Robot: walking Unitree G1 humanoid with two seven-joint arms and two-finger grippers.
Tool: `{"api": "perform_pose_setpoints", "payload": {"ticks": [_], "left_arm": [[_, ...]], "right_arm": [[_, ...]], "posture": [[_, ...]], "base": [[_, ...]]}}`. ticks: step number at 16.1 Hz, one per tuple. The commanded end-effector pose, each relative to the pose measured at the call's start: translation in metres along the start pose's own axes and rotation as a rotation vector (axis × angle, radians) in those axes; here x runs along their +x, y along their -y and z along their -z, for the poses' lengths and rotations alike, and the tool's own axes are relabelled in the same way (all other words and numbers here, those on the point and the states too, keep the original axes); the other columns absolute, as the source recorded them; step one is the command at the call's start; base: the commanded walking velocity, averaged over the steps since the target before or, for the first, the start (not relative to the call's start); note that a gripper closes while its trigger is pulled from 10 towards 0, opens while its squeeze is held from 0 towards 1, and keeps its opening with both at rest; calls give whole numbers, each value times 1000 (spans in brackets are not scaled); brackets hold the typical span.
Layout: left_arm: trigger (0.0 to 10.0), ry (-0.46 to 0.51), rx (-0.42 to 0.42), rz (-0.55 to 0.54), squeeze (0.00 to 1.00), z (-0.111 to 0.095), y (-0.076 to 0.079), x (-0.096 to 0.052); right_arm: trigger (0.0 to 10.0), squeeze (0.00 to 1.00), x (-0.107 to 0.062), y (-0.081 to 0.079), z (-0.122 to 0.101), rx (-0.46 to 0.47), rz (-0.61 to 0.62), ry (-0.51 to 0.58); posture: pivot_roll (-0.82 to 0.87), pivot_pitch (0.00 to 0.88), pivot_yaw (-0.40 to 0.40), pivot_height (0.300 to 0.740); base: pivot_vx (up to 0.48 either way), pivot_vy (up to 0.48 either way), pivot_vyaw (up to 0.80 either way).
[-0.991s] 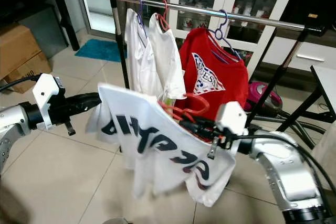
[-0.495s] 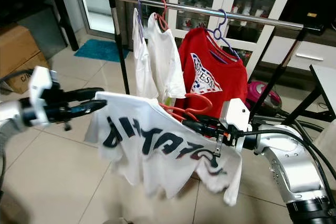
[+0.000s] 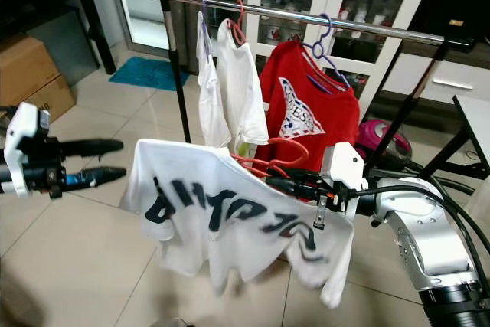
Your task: Hang hanger
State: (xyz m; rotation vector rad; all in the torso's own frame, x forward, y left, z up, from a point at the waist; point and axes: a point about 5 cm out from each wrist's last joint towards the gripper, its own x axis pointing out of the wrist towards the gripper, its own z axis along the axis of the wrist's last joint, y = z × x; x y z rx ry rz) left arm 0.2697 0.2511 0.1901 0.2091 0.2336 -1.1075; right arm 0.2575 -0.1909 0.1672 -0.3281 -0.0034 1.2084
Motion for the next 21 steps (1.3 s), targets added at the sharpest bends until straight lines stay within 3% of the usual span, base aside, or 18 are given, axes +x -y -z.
{"api": "perform_pose_setpoints", "payload": {"ticks": [1,2,4,7,8,9,13,21], "left_arm": [[10000,-44,23,-20,0,9,-3,3],[10000,-54,32,-76,0,17,-12,7],[10000,-65,32,-90,0,24,-16,11],[10000,-2,21,-51,0,22,-18,21],[3137,13,11,-13,0,21,-16,26],[0,10,-3,23,0,23,-14,30],[0,5,-23,33,0,29,-15,40],[0,31,-41,30,0,26,-18,39]], "right_arm": [[10000,0,0,2,-11,-44,-20,25],[10000,0,0,1,-14,-49,-26,32],[10000,0,1,-1,-16,-54,-35,34],[10000,0,1,-1,-18,-59,-38,37],[10000,0,1,-1,-18,-62,-36,37],[10000,0,2,-1,-18,-64,-34,37],[10000,0,3,0,-19,-66,-33,37],[10000,0,4,0,-17,-69,-34,32]], "posture": [[129,0,12,740],[130,0,12,740],[128,0,11,740],[126,0,13,740],[124,0,17,740],[125,0,17,740],[126,0,18,740],[131,0,15,740]], "base": [[0,0,0],[0,0,0],[0,0,0],[0,0,0],[0,0,0],[0,0,0],[0,0,0],[0,0,0]]}}
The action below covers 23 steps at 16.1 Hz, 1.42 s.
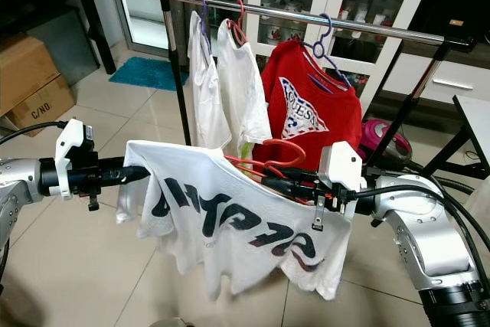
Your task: Hang hanger
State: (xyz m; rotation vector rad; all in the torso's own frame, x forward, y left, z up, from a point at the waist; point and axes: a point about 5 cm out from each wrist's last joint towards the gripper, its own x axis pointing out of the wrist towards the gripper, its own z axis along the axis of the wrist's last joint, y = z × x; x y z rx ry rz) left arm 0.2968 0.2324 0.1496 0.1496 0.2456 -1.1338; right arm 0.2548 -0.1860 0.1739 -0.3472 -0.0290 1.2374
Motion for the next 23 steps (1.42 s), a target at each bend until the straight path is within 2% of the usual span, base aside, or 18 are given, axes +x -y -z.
{"api": "perform_pose_setpoints", "payload": {"ticks": [1,9,13,16,18,20,22,23], "left_arm": [[0,9,9,-2,0,-5,-3,-1],[0,23,11,-31,0,-8,-7,-2],[0,77,31,-53,0,-20,-11,-4],[0,150,83,-99,0,-48,-14,-23],[0,140,89,-71,0,-56,-8,-35],[0,156,112,-96,0,-63,-8,-43],[0,221,134,-232,0,-71,-21,-57],[0,234,156,-351,0,-73,-32,-64]], "right_arm": [[10000,0,2,3,-9,-40,-8,18],[10000,0,1,2,-8,-39,-5,15],[10000,0,1,-2,3,-44,-19,-69],[10000,0,-1,-6,18,-32,-3,-144],[10000,0,-3,-6,27,-20,20,-188],[10000,0,-4,-5,31,-16,30,-198],[10000,0,-5,-6,32,-12,33,-193],[10000,0,-6,-7,32,-8,27,-188]], "posture": [[131,0,15,740],[130,0,19,740],[128,0,21,740],[130,0,25,740],[136,0,24,740],[141,0,22,740],[145,0,19,740],[145,0,19,740]], "base": [[0,0,0],[0,0,0],[0,0,0],[0,0,0],[0,0,0],[0,0,0],[0,0,0],[0,0,0]]}}
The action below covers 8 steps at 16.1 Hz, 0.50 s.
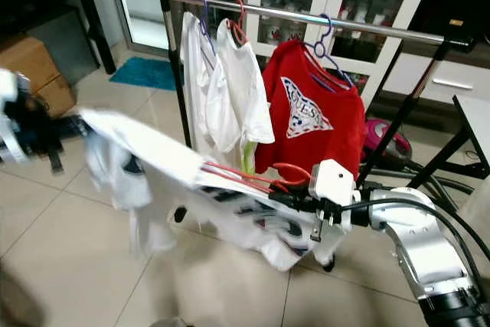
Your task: Hang hanger
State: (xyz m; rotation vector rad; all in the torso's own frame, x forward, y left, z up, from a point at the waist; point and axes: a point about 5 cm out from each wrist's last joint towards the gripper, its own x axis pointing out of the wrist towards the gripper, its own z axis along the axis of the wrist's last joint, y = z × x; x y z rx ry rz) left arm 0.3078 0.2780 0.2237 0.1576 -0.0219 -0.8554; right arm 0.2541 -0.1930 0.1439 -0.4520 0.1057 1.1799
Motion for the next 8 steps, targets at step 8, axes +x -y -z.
{"api": "perform_pose_setpoints", "payload": {"ticks": [8], "left_arm": [[0,46,-68,-703,0,8,-60,-27]], "right_arm": [[10000,0,-9,-3,-2,35,18,52]], "posture": [[135,0,24,740]], "base": [[0,0,0]]}}
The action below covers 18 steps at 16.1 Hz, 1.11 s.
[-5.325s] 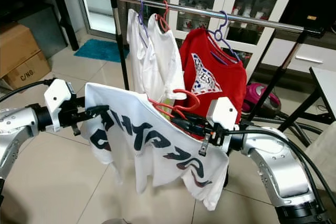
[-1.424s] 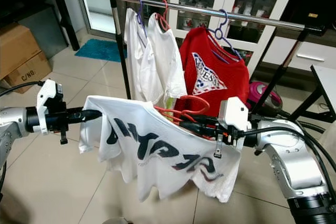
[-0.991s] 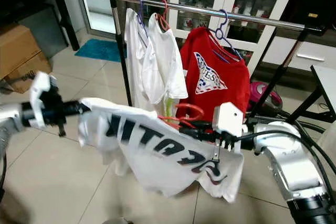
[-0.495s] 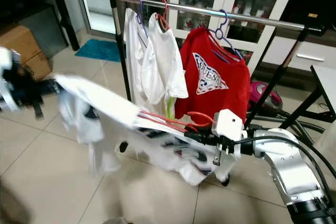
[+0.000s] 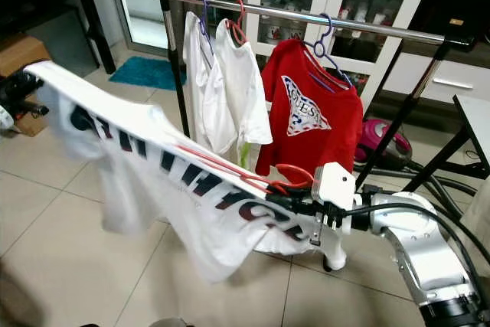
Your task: Hang hanger
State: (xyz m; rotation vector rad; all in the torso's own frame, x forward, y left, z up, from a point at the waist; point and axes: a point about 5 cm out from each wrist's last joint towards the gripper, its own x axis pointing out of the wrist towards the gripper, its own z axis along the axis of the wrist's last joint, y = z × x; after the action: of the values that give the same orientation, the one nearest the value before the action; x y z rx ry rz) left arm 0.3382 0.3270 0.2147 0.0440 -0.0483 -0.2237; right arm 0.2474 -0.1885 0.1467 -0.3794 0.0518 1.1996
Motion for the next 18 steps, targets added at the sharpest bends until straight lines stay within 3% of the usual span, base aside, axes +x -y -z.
{"api": "perform_pose_setpoints", "payload": {"ticks": [1,2,6,9,11,14,16,18], "left_arm": [[0,-11,24,-116,0,0,-12,-5],[0,-40,27,-145,0,11,-12,-6],[0,-48,-31,16,0,37,19,-3],[0,-68,-15,212,0,51,54,-3],[0,-35,-44,436,0,55,118,0],[0,38,-94,534,0,45,170,7],[0,70,-148,493,0,41,183,7],[0,56,-170,319,0,39,178,4]], "right_arm": [[10000,0,-10,5,-2,19,40,11],[10000,0,-11,7,-5,26,55,31],[10000,0,-15,16,-14,57,169,124],[10000,0,-15,28,-26,103,280,241],[10000,0,2,39,-40,203,401,389],[10000,0,19,51,-51,363,552,558],[10000,0,19,60,-47,383,736,535],[10000,0,22,47,-19,386,811,237]], "posture": [[135,0,25,740],[135,0,25,740],[130,0,28,740],[132,0,26,740],[133,0,25,740],[129,0,33,740],[125,0,36,740],[123,0,35,740]], "base": [[0,0,0],[0,0,0],[0,0,0],[0,0,0],[0,0,0],[0,0,0],[0,0,0],[0,0,0]]}}
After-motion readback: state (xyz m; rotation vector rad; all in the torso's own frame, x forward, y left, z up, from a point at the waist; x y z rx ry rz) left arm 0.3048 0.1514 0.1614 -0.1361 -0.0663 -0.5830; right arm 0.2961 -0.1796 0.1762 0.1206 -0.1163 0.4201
